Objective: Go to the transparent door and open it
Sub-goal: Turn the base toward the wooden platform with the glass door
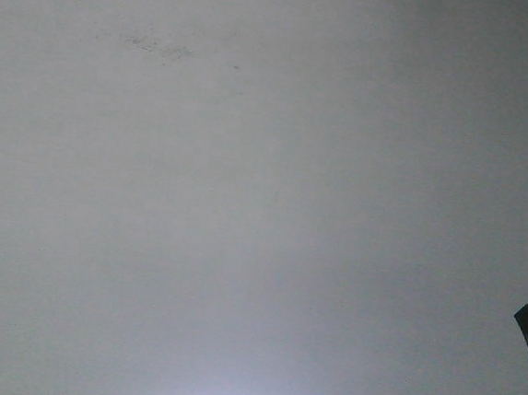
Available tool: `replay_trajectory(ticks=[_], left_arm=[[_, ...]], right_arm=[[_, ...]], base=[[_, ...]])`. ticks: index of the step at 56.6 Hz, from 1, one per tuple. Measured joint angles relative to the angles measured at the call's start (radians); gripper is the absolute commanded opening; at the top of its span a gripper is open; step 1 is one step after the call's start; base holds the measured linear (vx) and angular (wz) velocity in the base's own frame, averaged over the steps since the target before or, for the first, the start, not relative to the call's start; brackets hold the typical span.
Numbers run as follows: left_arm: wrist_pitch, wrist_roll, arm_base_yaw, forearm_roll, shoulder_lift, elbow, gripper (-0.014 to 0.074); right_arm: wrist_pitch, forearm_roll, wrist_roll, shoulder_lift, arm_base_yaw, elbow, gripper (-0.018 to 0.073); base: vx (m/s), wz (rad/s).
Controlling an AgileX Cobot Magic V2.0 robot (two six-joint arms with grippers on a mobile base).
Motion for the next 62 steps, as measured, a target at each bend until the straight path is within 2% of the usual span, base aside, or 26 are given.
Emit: replay_trajectory(ticks=[34, 62], left_arm=[[0.000, 0.000, 0.000, 0.000, 0.000, 0.000, 0.0003], [0.000, 0.000, 0.000, 0.000, 0.000, 0.000, 0.0003]], right_arm=[[0.000, 0.000, 0.000, 0.000, 0.000, 0.000, -0.0004], [0.000, 0.000, 0.000, 0.000, 0.000, 0.000, -0.0004]], base=[[0.03, 0.05], [0.17, 0.25]])
